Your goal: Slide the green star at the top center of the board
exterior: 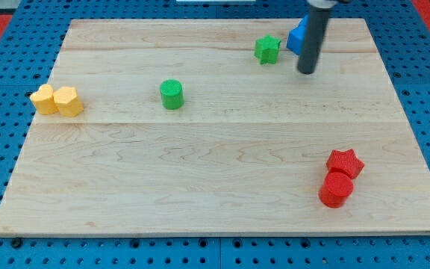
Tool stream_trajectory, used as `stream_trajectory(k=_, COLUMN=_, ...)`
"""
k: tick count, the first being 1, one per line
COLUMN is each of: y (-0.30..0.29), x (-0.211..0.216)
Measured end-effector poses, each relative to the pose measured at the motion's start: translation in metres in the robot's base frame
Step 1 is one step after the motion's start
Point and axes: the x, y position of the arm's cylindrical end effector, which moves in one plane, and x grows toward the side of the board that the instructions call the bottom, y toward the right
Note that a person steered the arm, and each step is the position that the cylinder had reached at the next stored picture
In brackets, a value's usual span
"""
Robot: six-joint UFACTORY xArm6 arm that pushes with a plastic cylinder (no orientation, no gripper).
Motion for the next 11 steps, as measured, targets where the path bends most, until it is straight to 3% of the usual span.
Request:
stream_trajectory(k=1, y=0.039, x=-0.031)
stream_trajectory(k=3, y=0.011, x=-0.058)
stream_trajectory(k=4, y=0.026, x=-0.014)
stream_trajectory(k=5, y=-0.001, x=0.002)
stream_trajectory(k=7, y=-0.203, x=-0.06)
stream_trajectory(k=8, y=-0.252, x=-0.094)
stream_trajectory(k=9, y=-0.244, x=-0.126)
stream_trajectory(k=10, y=-0.147, x=-0.119)
stream_trajectory(k=11, y=-0.103, x=-0.086)
